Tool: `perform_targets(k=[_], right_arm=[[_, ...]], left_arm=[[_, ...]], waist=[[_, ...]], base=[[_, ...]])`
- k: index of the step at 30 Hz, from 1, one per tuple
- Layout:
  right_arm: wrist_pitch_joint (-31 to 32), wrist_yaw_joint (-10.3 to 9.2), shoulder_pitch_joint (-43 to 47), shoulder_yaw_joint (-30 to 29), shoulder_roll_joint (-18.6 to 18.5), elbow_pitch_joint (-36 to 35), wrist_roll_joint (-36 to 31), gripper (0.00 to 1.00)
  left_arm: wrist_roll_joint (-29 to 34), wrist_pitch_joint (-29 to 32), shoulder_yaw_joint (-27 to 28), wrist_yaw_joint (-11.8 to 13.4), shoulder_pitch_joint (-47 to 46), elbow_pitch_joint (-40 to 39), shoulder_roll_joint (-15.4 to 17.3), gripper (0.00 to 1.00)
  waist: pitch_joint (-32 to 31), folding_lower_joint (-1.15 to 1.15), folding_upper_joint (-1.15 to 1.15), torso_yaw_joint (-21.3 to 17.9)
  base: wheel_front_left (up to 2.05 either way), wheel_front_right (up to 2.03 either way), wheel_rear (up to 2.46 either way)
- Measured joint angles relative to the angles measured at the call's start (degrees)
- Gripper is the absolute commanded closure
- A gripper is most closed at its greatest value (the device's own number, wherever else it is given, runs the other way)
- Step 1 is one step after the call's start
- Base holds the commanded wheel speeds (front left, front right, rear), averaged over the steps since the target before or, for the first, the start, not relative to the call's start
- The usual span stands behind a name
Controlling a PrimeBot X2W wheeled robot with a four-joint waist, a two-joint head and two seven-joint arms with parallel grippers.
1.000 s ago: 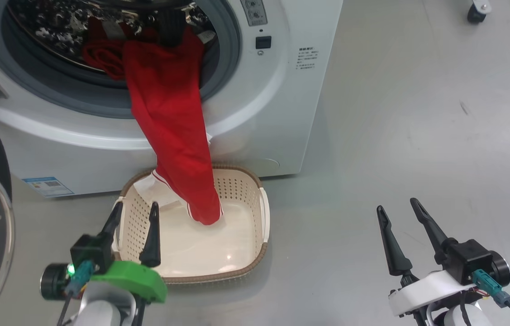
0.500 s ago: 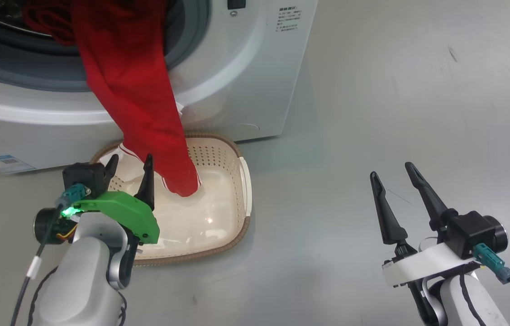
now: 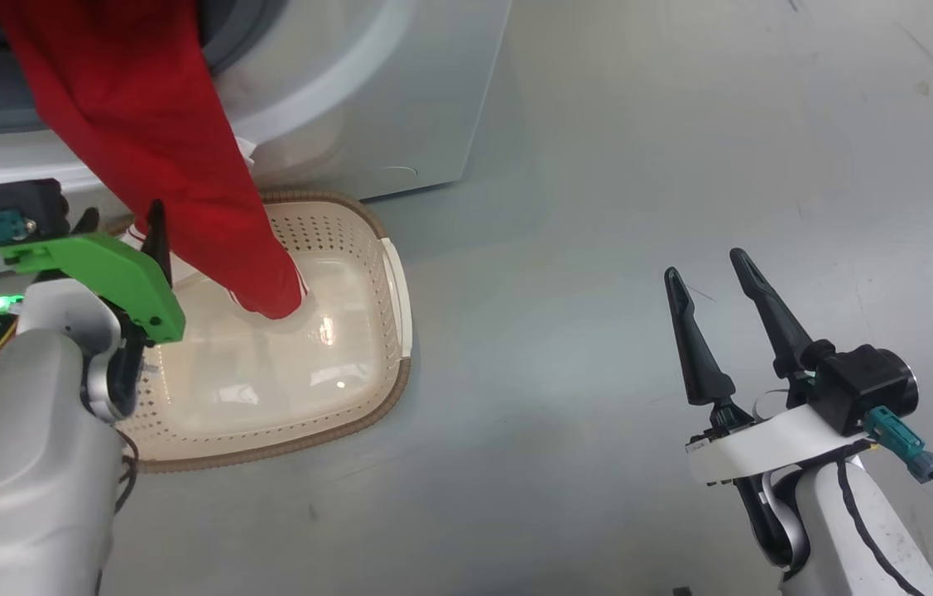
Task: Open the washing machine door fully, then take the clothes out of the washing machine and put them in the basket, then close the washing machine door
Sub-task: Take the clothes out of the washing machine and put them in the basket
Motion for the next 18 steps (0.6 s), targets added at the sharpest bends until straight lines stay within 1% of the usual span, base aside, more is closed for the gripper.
perform_targets(k=[4,10,15,18], right_arm=[[0.0,0.04,-1.0,0.4,0.0,0.1,0.6,0.00],[0.0,0.05,-1.6,0.5,0.1,0.3,1.3,0.00],[0.0,0.05,-2.1,0.9,0.2,0.6,1.4,0.00],[0.0,0.05,-2.1,0.9,0.2,0.6,1.6,0.00]], left_arm=[[-0.5,1.6,1.2,-0.2,-2.9,1.8,1.5,0.00],[-0.5,3.3,2.1,-0.2,-6.9,4.1,2.8,0.00],[-0.5,3.6,2.9,-0.2,-9.6,6.0,5.3,0.00],[-0.3,3.8,2.8,-0.1,-10.8,7.0,5.7,0.00]], waist=[[1.5,0.00,0.00,-1.5],[3.1,0.00,0.00,-3.2],[3.8,0.00,0.00,-4.3],[4.1,0.00,0.00,-4.5]], base=[[0.00,0.00,0.00],[0.00,0.00,0.00],[0.00,0.00,0.00],[0.00,0.00,0.00]])
